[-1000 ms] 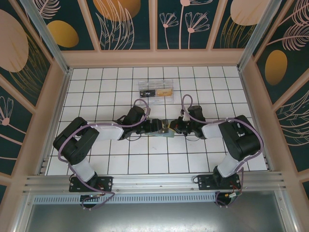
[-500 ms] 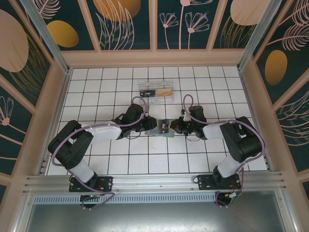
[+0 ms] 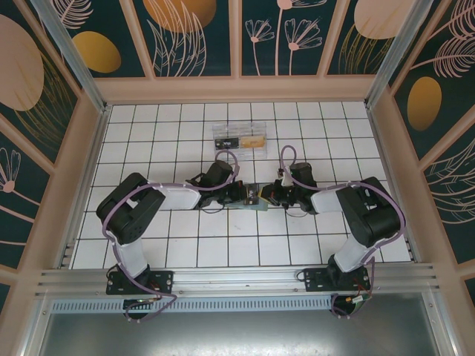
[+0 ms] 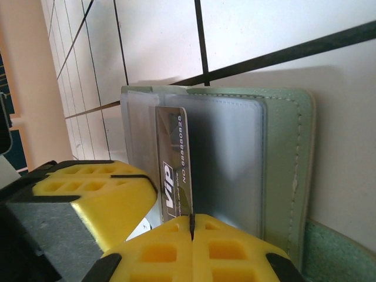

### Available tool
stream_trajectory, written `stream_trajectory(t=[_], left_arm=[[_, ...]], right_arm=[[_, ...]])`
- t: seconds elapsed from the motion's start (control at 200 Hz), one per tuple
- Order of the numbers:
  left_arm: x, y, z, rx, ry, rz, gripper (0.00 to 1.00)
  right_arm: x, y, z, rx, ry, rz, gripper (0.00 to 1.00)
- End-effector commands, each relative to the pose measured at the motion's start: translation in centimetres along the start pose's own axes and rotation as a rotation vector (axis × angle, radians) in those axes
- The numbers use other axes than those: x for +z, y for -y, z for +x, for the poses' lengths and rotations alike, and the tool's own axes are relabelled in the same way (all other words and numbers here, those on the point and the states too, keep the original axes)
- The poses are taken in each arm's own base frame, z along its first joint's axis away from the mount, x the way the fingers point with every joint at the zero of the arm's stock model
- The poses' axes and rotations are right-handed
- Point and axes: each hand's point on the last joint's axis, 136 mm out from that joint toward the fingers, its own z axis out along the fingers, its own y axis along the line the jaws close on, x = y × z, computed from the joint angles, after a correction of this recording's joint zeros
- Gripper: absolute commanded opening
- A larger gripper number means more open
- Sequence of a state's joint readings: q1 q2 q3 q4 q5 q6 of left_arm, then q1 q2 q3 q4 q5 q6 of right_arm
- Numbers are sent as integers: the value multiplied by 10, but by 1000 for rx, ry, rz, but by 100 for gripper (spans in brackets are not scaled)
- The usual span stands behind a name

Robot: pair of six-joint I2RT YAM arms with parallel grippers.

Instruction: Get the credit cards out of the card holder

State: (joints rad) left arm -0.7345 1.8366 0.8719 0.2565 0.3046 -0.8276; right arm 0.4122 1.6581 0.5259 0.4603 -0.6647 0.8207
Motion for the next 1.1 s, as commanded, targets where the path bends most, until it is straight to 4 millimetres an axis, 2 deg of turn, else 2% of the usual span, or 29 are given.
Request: stream_trajectory(t=[0.0, 0.095, 0.22, 0.345, 0.931, 1.021, 1.091], left_arm=[[3, -4, 2, -14, -6, -27, 6], [4, -8, 4, -19, -9, -35, 6], [5, -10, 7, -28, -15, -33, 6], [5, -10, 8, -28, -16, -27, 6], [5, -10, 10, -32, -19, -16, 5], [6, -10, 11, -35, -20, -15, 5], [6, -10, 11, -35, -21, -14, 5]], right_arm=[[3, -4, 3, -31, -18, -31, 0], [4, -4, 3, -33, -22, -35, 2], [6, -5, 3, -34, -29, -42, 10], [9, -6, 4, -36, -38, -46, 12], [18, -15, 5, -47, -58, -64, 17], [20, -16, 5, -51, -60, -65, 17], [21, -16, 5, -51, -63, -64, 13]])
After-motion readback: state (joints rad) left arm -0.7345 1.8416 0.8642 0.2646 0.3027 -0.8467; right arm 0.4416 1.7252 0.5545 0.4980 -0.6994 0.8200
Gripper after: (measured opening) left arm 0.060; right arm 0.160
